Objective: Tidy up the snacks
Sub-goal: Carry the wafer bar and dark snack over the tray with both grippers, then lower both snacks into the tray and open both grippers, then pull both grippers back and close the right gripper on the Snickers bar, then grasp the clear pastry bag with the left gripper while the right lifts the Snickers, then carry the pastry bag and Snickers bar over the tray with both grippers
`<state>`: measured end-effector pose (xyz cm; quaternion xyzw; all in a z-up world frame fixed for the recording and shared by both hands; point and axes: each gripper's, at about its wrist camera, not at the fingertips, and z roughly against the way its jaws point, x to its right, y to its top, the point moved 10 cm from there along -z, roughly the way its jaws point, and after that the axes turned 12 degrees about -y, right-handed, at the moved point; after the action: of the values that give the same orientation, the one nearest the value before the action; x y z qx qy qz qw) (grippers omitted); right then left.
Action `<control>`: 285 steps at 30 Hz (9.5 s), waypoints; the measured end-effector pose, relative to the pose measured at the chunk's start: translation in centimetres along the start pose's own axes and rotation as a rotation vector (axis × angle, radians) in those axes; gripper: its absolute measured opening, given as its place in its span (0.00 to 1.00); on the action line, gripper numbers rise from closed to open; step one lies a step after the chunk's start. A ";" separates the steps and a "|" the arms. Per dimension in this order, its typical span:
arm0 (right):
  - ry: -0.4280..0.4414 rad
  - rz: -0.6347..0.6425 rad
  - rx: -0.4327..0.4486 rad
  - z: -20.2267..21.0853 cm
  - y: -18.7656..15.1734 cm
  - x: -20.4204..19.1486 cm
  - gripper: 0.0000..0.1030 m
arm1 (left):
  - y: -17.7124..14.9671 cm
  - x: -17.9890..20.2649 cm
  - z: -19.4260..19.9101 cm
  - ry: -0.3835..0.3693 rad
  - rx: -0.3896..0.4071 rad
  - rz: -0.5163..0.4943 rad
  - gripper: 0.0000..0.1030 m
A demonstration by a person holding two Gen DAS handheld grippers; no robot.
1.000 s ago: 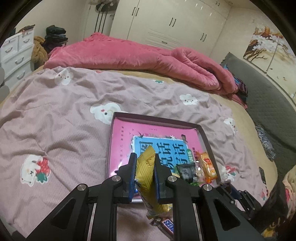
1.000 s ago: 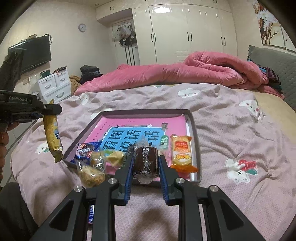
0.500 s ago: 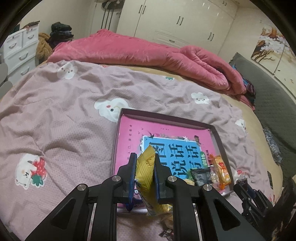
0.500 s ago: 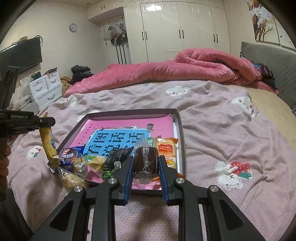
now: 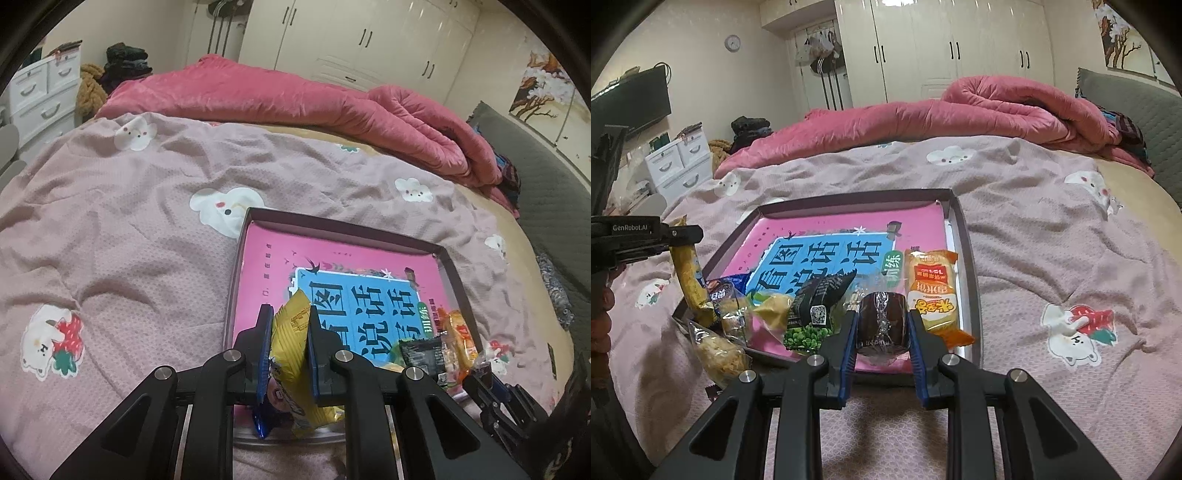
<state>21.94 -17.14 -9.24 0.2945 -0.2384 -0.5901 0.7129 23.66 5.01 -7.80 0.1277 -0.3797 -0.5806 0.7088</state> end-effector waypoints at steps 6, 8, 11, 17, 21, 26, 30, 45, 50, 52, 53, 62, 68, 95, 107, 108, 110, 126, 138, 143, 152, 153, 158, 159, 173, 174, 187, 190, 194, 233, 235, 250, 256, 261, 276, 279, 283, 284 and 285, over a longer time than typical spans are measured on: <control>0.002 0.014 -0.011 -0.9 -0.2 -0.5 0.26 | 0.2 -0.2 -0.5 0.023 0.007 -0.009 0.17; 0.006 0.015 -0.008 -1.1 -0.1 -0.7 0.26 | 0.2 -0.2 -0.7 0.024 0.004 -0.012 0.17; 0.011 0.016 -0.005 -1.3 0.0 -0.9 0.26 | 0.0 0.1 -0.9 0.028 -0.001 -0.024 0.17; 0.022 0.007 -0.008 -1.6 -0.1 -0.9 0.26 | -0.5 0.3 -1.4 0.023 -0.022 -0.032 0.17; 0.023 0.009 -0.006 -1.7 0.0 -1.0 0.26 | -0.7 0.4 -1.7 0.026 -0.025 -0.038 0.17; 0.027 0.021 -0.008 -1.7 -0.3 -1.4 0.26 | -0.8 0.5 -1.7 0.024 -0.029 -0.038 0.17; 0.024 0.028 -0.008 -1.7 -0.5 -1.7 0.26 | -0.9 0.6 -1.8 0.024 -0.033 -0.045 0.17; 0.021 0.019 0.001 -0.7 -1.1 -1.3 0.31 | -1.1 0.2 -2.0 0.014 -0.039 -0.021 0.18; 0.024 0.002 0.007 -0.1 -1.0 -0.9 0.34 | -1.2 0.1 -2.1 0.004 -0.046 -0.006 0.20; 0.027 -0.001 0.010 0.1 -1.0 -0.8 0.35 | -1.2 -0.1 -2.2 0.002 -0.050 0.002 0.23; 0.029 -0.001 0.009 0.2 -1.1 -0.9 0.35 | -1.3 -0.1 -2.2 0.002 -0.052 0.006 0.24; 0.033 -0.003 0.006 0.4 -1.2 -1.0 0.35 | -1.2 -0.1 -2.0 -0.002 -0.049 0.006 0.47; 0.034 -0.012 0.005 0.4 -1.1 -0.9 0.36 | -0.9 -0.3 -1.7 0.003 -0.040 0.011 0.60; 0.061 -0.040 0.063 3.1 0.0 -1.0 0.53 | 0.5 1.1 2.5 0.011 0.030 -0.027 0.76; 0.073 -0.023 0.093 4.7 0.4 -1.8 0.63 | -0.3 2.5 4.0 -0.013 0.017 -0.067 0.77; 0.073 -0.024 0.095 4.8 0.4 -1.7 0.64 | -0.4 2.6 4.1 -0.017 0.015 -0.068 0.77; 0.077 -0.030 0.098 5.1 0.4 -1.7 0.67 | -0.5 2.7 4.4 -0.025 0.013 -0.068 0.77; 0.116 0.002 0.096 7.3 -0.4 -2.8 0.73 | -3.2 4.3 5.8 -0.034 -0.030 -0.150 0.77; 0.133 0.072 0.084 8.9 -2.0 -4.5 0.75 | -5.2 5.1 6.4 -0.050 -0.062 -0.175 0.77; 0.136 0.104 0.077 9.3 -2.7 -5.3 0.78 | -6.1 5.5 6.6 -0.060 -0.076 -0.183 0.77; 0.165 0.166 0.027 8.9 -4.4 -7.4 0.79 | -7.9 4.7 6.8 -0.073 -0.114 -0.164 0.77; 0.169 0.169 0.019 8.8 -4.6 -7.6 0.79 | -8.0 4.6 6.8 -0.074 -0.117 -0.163 0.77; 0.193 0.200 -0.048 7.2 -6.3 -8.8 0.79 | -9.0 4.5 6.0 -0.081 -0.152 -0.161 0.77; 0.200 0.209 -0.062 6.9 -6.6 -9.1 0.79 | -9.2 4.5 5.8 -0.084 -0.163 -0.161 0.77; 0.248 0.315 -0.107 3.7 -9.4 -11.8 0.56 | -12.0 5.5 1.4 -0.131 -0.294 -0.161 0.77; 0.249 0.314 -0.108 3.6 -9.4 -11.8 0.49 | -12.1 5.5 1.0 -0.129 -0.299 -0.159 0.77; 0.190 0.302 -0.131 4.2 -10.4 -8.4 0.28 | -13.1 6.9 -2.4 -0.151 -0.337 -0.123 0.77; 0.193 0.300 -0.132 4.2 -10.5 -8.4 0.28 | -13.8 7.8 -3.4 -0.151 -0.360 -0.134 0.77; 0.203 0.292 -0.133 4.5 -10.5 -8.3 0.28 | -13.8 8.7 -4.3 -0.151 -0.364 -0.140 0.77; 0.117 0.072 0.026 6.4 -4.3 -3.3 0.28 | -8.5 7.5 3.5 -0.191 -0.155 -0.097 0.54; 0.113 0.061 0.036 6.7 -4.0 -2.9 0.28 | -8.3 7.7 3.7 -0.189 -0.149 -0.100 0.54; 0.047 -0.020 0.106 6.6 -0.8 0.9 0.28 | -6.7 9.3 2.6 -0.169 -0.137 -0.122 0.54; 0.044 -0.040 0.121 6.1 0.0 1.5 0.28 | -6.2 9.9 1.6 -0.155 -0.141 -0.130 0.54; 0.045 -0.056 0.128 5.6 0.7 1.9 0.28 | -5.7 10.3 0.9 -0.151 -0.142 -0.139 0.54; 0.036 -0.080 0.104 3.0 1.5 2.9 0.28 | -5.9 10.9 -1.9 -0.140 -0.174 -0.145 0.54; 0.034 -0.079 0.092 2.3 1.4 2.9 0.28 | -6.1 10.8 -2.5 -0.138 -0.185 -0.143 0.54; 0.035 -0.080 0.076 1.3 1.3 2.8 0.28 | -6.1 10.7 -3.3 -0.134 -0.193 -0.145 0.54; 0.035 -0.081 0.071 1.0 1.3 2.8 0.28 | -6.2 10.7 -3.5 -0.133 -0.194 -0.145 0.54; 0.037 -0.083 0.066 0.7 1.3 2.7 0.28 | -6.2 10.7 -3.6 -0.133 -0.196 -0.146 0.54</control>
<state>22.87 -19.75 -7.80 0.3382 -0.2323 -0.6054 0.6820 22.06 -7.60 -9.93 0.0463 -0.3569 -0.6720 0.6472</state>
